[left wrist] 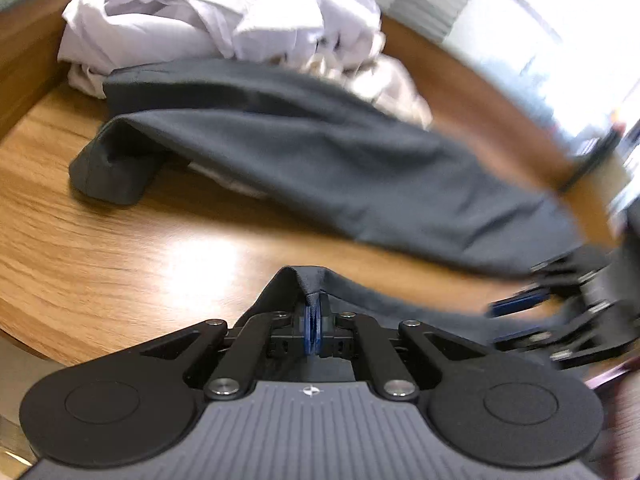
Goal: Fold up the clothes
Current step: 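Grasp the trouser leg edge with the left gripper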
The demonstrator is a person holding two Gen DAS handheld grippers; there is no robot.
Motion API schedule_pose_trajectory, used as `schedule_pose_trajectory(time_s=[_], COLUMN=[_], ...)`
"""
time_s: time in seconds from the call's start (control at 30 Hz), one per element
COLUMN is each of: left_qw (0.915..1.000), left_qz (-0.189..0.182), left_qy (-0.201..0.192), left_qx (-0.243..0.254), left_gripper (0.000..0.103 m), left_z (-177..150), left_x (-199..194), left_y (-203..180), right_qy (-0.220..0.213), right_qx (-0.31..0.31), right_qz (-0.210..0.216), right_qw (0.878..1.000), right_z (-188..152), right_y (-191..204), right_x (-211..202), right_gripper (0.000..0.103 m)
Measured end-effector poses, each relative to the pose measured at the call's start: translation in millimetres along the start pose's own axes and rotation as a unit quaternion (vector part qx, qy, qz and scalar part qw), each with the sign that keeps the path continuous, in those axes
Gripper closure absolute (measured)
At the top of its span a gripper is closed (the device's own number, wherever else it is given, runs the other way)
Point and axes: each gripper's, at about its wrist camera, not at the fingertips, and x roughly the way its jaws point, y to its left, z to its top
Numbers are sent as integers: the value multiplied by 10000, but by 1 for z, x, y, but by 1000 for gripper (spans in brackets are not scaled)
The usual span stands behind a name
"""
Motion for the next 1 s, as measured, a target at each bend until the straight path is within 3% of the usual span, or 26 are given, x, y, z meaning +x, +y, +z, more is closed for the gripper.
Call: schedule_pose_trajectory(time_s=[0.2, 0.37, 0.5, 0.7, 0.77, 0.83, 0.93, 1.0], left_qw=[9901, 9823, 9809, 9811, 9813, 9832, 9878, 9933], left_qz=[-1202, -1607, -1672, -1682, -1684, -1619, -1432, -1120], left_qy=[-181, -96, -97, -29, -11, 12, 48, 39], left_qx=[-708, -960, -984, -952, -937, -844, -614, -292], left_gripper=[101, 101, 101, 101, 101, 101, 101, 99], left_z=[28, 42, 50, 53, 53, 52, 51, 51], left_x=[-44, -54, -58, -56, -55, -54, -52, -53], left_y=[10, 7, 3, 3, 4, 4, 3, -1], right_qy=[-970, -1592, -1769, -1557, -1488, -1379, -1248, -1173], right_qx=[-342, -704, -879, -984, -961, -910, -829, -786], right_qz=[148, 354, 415, 595, 651, 702, 749, 730], right_qw=[9946, 9841, 9794, 9811, 9820, 9837, 9859, 9873], right_z=[40, 66, 74, 75, 74, 75, 77, 78], right_y=[9, 20, 29, 37, 36, 35, 33, 31], right_x=[-32, -40, -37, -22, -18, -14, -11, -11], right_gripper=[59, 59, 59, 60, 69, 89, 95, 96])
